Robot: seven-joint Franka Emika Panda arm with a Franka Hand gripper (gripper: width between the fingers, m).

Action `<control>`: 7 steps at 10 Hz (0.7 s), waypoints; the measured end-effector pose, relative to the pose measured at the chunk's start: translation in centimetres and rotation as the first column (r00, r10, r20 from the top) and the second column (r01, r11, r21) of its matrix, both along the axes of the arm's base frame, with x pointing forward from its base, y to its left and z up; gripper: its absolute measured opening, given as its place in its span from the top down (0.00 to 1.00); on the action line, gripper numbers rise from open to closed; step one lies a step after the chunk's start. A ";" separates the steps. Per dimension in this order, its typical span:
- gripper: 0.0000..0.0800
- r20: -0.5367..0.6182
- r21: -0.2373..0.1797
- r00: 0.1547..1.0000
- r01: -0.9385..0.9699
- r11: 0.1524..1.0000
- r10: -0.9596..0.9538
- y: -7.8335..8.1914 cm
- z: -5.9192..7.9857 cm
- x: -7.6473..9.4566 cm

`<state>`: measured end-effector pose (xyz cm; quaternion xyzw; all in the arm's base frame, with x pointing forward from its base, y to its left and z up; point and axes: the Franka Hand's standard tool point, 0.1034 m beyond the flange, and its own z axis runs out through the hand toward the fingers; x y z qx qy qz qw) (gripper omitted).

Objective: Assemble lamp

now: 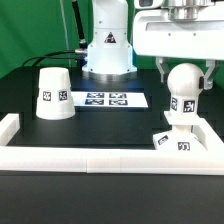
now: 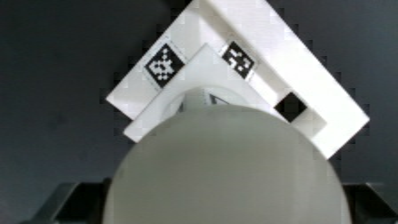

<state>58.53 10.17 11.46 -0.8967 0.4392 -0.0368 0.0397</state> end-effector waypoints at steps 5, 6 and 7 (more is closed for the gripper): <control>0.28 -0.054 0.101 0.862 0.506 0.856 -0.503 -0.3 0.0 0.1; 0.28 -0.061 0.103 0.836 0.549 0.829 -0.546 -0.3 0.0 0.1; 0.28 -0.068 0.106 0.808 0.589 0.801 -0.585 -0.2 0.0 0.1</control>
Offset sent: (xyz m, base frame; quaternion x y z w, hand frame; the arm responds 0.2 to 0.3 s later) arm -0.0052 -0.0014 -0.0031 -0.0085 -0.0173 0.2311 0.9727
